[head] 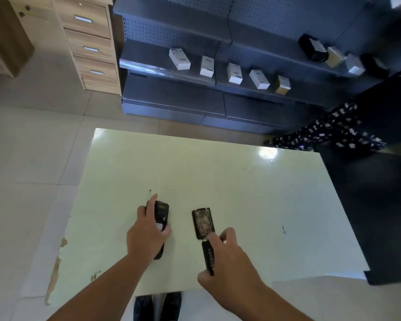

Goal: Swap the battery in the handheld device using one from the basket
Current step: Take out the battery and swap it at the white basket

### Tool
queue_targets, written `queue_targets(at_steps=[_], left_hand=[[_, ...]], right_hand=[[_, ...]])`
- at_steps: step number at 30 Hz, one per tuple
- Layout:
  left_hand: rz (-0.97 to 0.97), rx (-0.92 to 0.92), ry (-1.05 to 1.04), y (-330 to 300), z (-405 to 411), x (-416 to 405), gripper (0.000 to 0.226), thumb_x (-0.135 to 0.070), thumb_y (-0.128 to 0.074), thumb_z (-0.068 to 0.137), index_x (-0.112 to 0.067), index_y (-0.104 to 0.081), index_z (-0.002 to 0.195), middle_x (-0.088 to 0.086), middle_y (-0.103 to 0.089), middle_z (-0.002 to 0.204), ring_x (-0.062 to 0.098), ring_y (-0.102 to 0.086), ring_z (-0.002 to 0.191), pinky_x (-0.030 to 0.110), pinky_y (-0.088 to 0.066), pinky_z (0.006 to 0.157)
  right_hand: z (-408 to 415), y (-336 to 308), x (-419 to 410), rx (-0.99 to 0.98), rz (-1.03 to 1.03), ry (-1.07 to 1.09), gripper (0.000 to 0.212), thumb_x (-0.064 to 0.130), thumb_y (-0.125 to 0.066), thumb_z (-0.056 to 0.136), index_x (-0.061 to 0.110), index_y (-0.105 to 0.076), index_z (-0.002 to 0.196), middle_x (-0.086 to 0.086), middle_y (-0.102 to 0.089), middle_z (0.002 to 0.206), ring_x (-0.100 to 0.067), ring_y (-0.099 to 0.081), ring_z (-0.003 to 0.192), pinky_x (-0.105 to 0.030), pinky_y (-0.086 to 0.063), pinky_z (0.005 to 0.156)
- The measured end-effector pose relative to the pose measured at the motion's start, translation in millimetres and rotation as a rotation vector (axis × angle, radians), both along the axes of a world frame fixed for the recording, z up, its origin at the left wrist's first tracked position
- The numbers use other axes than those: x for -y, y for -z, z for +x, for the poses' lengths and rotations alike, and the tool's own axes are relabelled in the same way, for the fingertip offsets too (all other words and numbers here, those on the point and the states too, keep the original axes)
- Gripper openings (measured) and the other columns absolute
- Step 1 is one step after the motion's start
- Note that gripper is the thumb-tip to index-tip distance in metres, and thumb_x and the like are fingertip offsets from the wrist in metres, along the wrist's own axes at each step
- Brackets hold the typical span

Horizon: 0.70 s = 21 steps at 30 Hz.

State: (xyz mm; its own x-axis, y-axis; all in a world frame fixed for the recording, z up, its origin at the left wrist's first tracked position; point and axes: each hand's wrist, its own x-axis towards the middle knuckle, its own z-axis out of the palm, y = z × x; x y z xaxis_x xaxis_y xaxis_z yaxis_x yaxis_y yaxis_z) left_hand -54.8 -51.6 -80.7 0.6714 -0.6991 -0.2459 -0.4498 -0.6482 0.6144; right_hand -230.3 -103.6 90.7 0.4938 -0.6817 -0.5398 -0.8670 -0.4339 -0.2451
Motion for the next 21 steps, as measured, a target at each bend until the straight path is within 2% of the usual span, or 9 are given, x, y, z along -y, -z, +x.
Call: queue_targets(at_steps=[3,6,10,13,16,18,19,21], left_hand=[[0.109,0.137,0.023,8.2,1.0,4.2,0.09,-0.05,-0.073,0.078,-0.016,-0.036,0.153,0.017,-0.057,0.113,0.037,-0.06,0.087,0.044,-0.051,0.071],[0.192,0.279,0.035,13.3,-1.2,5.1,0.088,-0.058,-0.055,0.079,-0.002,-0.042,0.146,0.025,-0.053,0.125,0.043,-0.052,0.107,0.054,-0.045,0.091],[0.229,0.404,0.124,15.4,-1.0,5.1,0.091,-0.056,-0.044,0.086,0.008,-0.035,0.149,0.032,-0.052,0.129,0.049,-0.051,0.114,0.059,-0.041,0.096],[0.219,0.391,0.119,11.2,-10.4,7.3,0.089,-0.055,-0.044,0.086,0.005,-0.034,0.151,0.034,-0.046,0.138,0.053,-0.045,0.127,0.064,-0.035,0.104],[0.199,0.262,-0.065,-11.8,-34.8,27.1,0.077,-0.054,-0.045,0.096,-0.001,-0.037,0.151,0.032,-0.037,0.154,0.053,-0.03,0.144,0.065,-0.025,0.116],[0.136,0.259,0.022,-34.0,-66.3,54.3,0.068,-0.054,-0.04,0.098,-0.006,-0.051,0.145,0.028,-0.048,0.151,0.048,-0.04,0.142,0.064,-0.031,0.114],[0.078,0.284,0.112,-45.8,-84.9,67.1,0.062,-0.051,-0.041,0.098,-0.007,-0.062,0.135,0.027,-0.06,0.141,0.047,-0.053,0.132,0.063,-0.04,0.108],[0.013,0.299,0.29,-67.6,-130.5,94.1,0.057,-0.05,-0.045,0.086,-0.007,-0.076,0.108,0.023,-0.076,0.109,0.046,-0.072,0.098,0.06,-0.055,0.083]], right_hand=[[-9.6,3.9,10.8,-0.05,0.002,0.038,0.04,0.027,-0.065,0.08,0.023,-0.045,0.114,-0.002,-0.03,0.111,-0.027,-0.057,0.08,-0.034,-0.054,0.069],[-16.4,5.8,20.5,-0.073,-0.009,0.071,0.036,0.029,-0.065,0.081,0.025,-0.039,0.106,-0.002,-0.03,0.109,-0.026,-0.053,0.073,-0.032,-0.049,0.062],[-27.9,4.8,35.9,-0.071,-0.041,0.109,0.037,0.026,-0.065,0.083,0.022,-0.038,0.108,-0.004,-0.031,0.115,-0.026,-0.05,0.073,-0.03,-0.04,0.056],[-46.0,3.1,53.6,-0.037,-0.07,0.134,0.042,0.026,-0.066,0.084,0.018,-0.042,0.117,-0.005,-0.033,0.123,-0.029,-0.054,0.082,-0.033,-0.043,0.063],[-71.3,0.5,76.8,0.025,-0.071,0.148,0.044,0.025,-0.067,0.084,0.015,-0.045,0.121,-0.004,-0.038,0.125,-0.029,-0.055,0.091,-0.034,-0.043,0.067],[-99.2,-1.0,98.0,0.056,-0.06,0.17,0.044,0.024,-0.069,0.084,0.015,-0.046,0.12,-0.003,-0.041,0.123,-0.029,-0.055,0.095,-0.036,-0.045,0.069],[-114.4,-1.2,110.4,0.062,-0.057,0.178,0.044,0.025,-0.07,0.084,0.014,-0.046,0.12,-0.003,-0.041,0.123,-0.03,-0.055,0.098,-0.036,-0.047,0.07],[-152.1,-2.2,138.3,0.064,-0.061,0.187,0.048,0.026,-0.071,0.085,0.013,-0.047,0.124,-0.004,-0.042,0.126,-0.03,-0.054,0.101,-0.036,-0.045,0.072]])
